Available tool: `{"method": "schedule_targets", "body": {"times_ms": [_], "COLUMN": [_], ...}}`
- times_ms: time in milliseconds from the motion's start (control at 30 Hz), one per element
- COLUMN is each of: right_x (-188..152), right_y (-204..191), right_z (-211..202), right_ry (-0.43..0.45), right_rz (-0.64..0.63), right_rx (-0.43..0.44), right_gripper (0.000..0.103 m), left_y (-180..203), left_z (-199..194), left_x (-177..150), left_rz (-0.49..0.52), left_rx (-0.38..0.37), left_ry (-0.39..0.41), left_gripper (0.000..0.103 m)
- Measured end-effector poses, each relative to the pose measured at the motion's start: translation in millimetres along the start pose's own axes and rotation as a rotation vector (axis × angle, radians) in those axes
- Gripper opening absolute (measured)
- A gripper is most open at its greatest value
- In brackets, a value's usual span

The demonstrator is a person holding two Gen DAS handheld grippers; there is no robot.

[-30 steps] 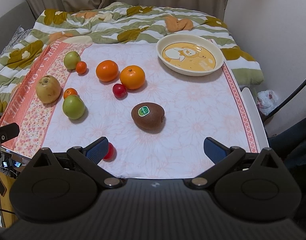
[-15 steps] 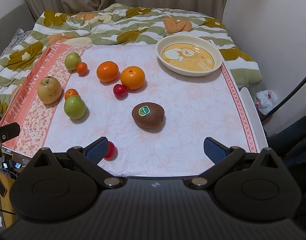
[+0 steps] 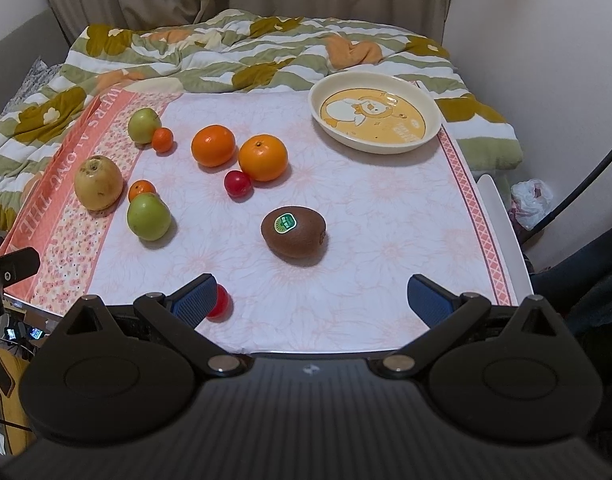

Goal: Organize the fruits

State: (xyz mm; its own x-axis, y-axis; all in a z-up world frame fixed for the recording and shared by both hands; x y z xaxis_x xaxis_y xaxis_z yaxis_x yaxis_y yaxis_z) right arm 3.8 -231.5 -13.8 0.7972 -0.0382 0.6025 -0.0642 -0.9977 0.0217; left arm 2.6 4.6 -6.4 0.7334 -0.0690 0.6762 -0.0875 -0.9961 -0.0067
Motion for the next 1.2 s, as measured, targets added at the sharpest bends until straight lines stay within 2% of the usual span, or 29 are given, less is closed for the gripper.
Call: {"method": "schedule_targets", "body": {"times_ms": [633,767,933,1033,1200], "right_x": [2,6,15,21,29], "right_y": [9,11,16,15,4], "right_z": [-4,-6,1,9,26], "right_ry": [0.022,0.025,0.012,0.005,-0.002], "right_rz": [0.012,0.001,-0.024,-0.057,-0.102], "right_rx": [0.018,0.034,0.053,0.069,0.094], "right_gripper": [0.103,0.103,0.103,0.103,0.103], "left_y": [-1,-1,-3,-8,-23], "left_z": [-3,-6,-9,-8,2], "left_x": [0,4,11,15,22], "left_rz": [-0.008,-0.036,-0.044,-0.063,-0.025], "left_rx": [0.008,0.004,0.039,0.086,0.141], "left_ry": [0.001,-0.011,-0.001,0.008,0.025], "left_gripper": [0.103,0.103,0.103,0.103,0.103]}}
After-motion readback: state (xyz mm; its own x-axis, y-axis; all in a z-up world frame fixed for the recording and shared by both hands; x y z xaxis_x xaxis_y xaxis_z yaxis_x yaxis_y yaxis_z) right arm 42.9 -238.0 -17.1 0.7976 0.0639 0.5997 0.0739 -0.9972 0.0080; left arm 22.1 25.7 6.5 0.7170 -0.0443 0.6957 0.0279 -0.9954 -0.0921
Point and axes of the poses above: each gripper's, at about its wrist camera, not at the fingertips, and z roughly the way its jaws point, y to its right, x to its top, the point moved 1 cm from there along z, roughly the way its jaws point, and after that the axes turned 2 degrees about -x, right-handed, at the moved point
